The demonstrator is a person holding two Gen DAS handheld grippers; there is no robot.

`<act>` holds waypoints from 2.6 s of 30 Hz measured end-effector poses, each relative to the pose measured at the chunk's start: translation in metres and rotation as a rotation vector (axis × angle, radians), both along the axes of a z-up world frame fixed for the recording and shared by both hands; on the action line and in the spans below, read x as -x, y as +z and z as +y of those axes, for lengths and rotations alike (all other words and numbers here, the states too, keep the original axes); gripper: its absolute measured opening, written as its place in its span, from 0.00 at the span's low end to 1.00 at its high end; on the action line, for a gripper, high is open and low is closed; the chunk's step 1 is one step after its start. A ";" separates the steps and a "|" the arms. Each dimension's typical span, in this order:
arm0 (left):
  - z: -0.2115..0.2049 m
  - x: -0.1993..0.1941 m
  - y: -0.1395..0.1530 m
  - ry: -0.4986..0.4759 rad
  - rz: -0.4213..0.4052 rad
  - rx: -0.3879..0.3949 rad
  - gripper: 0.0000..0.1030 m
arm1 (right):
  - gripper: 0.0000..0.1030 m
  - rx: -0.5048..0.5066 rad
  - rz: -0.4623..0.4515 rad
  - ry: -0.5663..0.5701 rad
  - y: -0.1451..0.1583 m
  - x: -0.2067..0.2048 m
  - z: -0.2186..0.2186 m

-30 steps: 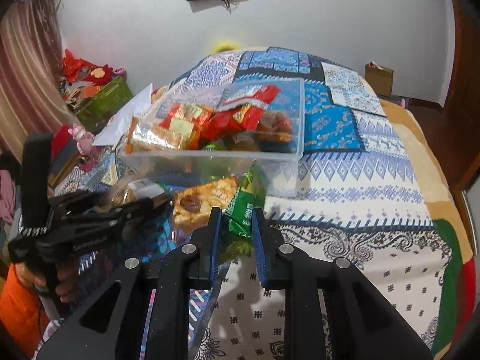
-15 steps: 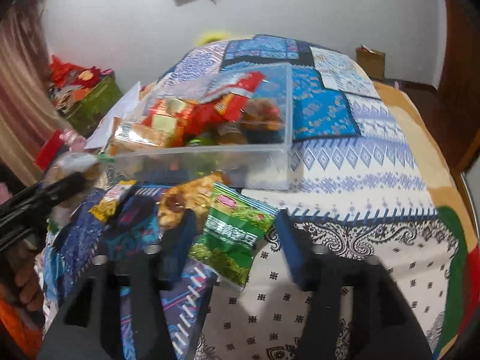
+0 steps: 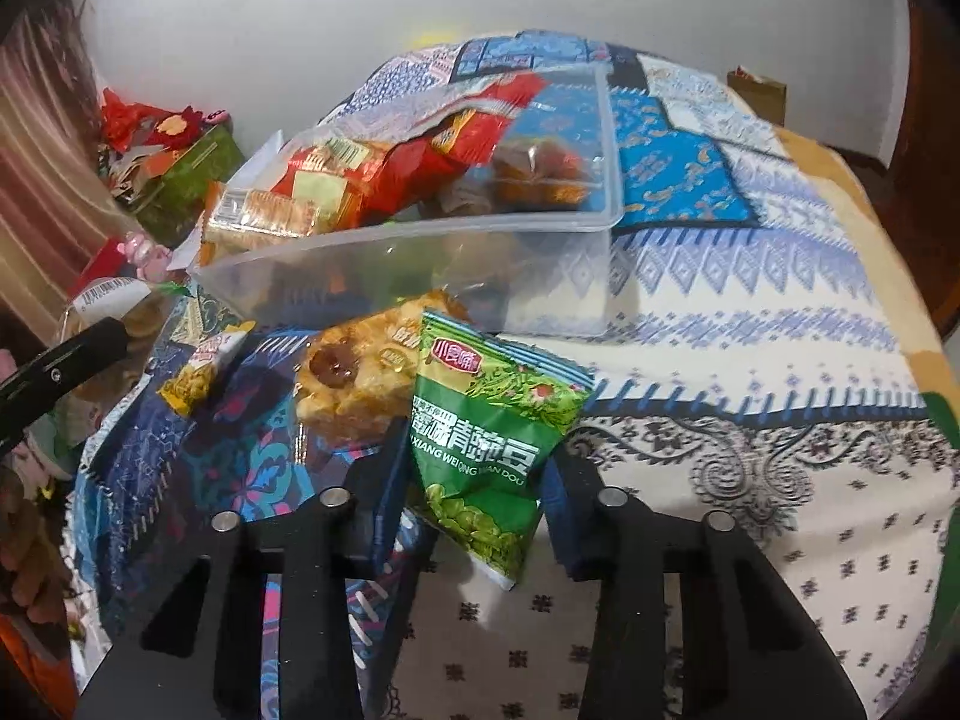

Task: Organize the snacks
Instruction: 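Lower the bread bag and green pea bag into the clear box, opening both tools, then grasp the yellow KAKA chip bag with the left tool while the right grasps the nut cake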

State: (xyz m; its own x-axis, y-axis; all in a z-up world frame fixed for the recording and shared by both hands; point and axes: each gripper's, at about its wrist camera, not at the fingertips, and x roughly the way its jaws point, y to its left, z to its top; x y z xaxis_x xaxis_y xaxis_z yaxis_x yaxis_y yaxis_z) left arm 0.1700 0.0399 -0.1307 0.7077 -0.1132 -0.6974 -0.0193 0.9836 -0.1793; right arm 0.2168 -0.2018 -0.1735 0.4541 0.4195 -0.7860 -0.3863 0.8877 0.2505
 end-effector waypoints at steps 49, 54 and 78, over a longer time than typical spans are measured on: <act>-0.052 -0.149 -0.001 -0.008 -0.046 -0.055 0.70 | 0.43 -0.017 -0.121 -0.028 0.042 -0.088 0.009; -0.047 -0.131 0.021 -0.010 -0.085 -0.052 0.73 | 0.58 -0.025 -0.130 -0.035 0.050 -0.081 0.008; 0.025 -0.026 0.015 0.066 -0.013 -0.108 0.83 | 0.74 0.006 -0.175 0.037 0.066 -0.016 0.030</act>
